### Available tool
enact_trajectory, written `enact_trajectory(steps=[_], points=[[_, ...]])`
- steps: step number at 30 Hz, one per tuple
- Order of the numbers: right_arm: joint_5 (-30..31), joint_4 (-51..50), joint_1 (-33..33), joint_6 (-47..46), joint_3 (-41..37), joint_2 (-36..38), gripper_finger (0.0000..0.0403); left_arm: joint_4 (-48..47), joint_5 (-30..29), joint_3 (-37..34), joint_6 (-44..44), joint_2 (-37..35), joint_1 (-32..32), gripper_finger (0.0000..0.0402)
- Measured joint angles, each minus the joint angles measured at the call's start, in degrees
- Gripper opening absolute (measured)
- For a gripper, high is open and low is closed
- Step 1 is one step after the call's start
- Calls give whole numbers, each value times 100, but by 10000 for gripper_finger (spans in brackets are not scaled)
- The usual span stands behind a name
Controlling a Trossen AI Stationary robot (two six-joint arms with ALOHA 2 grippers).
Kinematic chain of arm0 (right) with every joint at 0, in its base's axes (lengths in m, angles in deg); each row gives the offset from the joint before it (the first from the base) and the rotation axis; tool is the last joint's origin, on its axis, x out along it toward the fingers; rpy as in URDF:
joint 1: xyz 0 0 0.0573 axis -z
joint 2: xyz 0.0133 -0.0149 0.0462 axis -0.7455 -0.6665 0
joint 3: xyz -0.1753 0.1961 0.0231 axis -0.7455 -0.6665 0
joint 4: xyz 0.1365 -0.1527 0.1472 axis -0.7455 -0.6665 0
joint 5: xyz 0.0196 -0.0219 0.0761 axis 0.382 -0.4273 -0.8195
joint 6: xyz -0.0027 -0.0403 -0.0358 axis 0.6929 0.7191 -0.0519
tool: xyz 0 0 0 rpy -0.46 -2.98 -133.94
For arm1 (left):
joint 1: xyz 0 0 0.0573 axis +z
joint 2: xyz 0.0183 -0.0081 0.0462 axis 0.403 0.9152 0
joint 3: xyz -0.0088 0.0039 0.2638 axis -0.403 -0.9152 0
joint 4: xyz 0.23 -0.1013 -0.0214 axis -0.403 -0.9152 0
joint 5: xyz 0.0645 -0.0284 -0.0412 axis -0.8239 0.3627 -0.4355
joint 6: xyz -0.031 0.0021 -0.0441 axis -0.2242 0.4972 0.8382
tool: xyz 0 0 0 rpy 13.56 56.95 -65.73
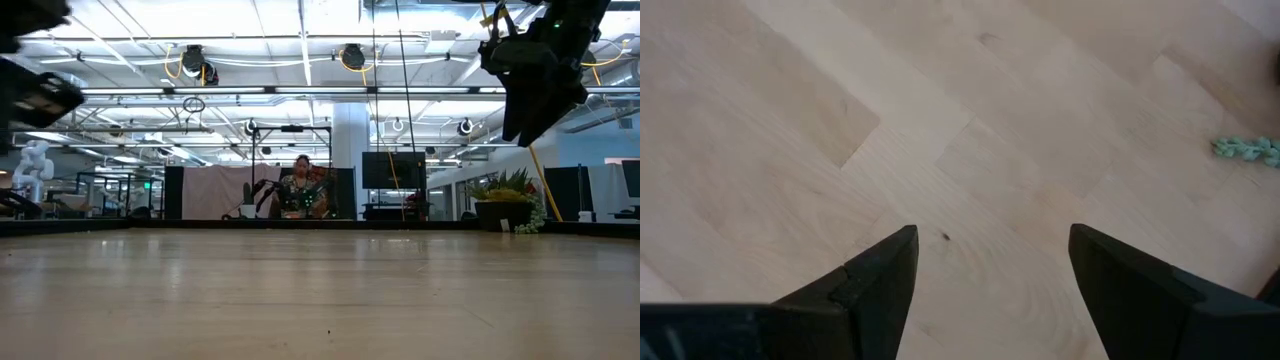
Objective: Nest measuring cups in basket
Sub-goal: Return to Home Position
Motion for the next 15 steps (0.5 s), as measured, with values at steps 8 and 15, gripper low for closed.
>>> enact_trajectory(steps=[8,15], points=[[888,1495,-142,616,-172,-1,254,1420,-1287,0,-1740,-51,1022,10],[1156,3782,-315,2744,-444,165,251,2756,-432,0,-3258,-312,2444,10]])
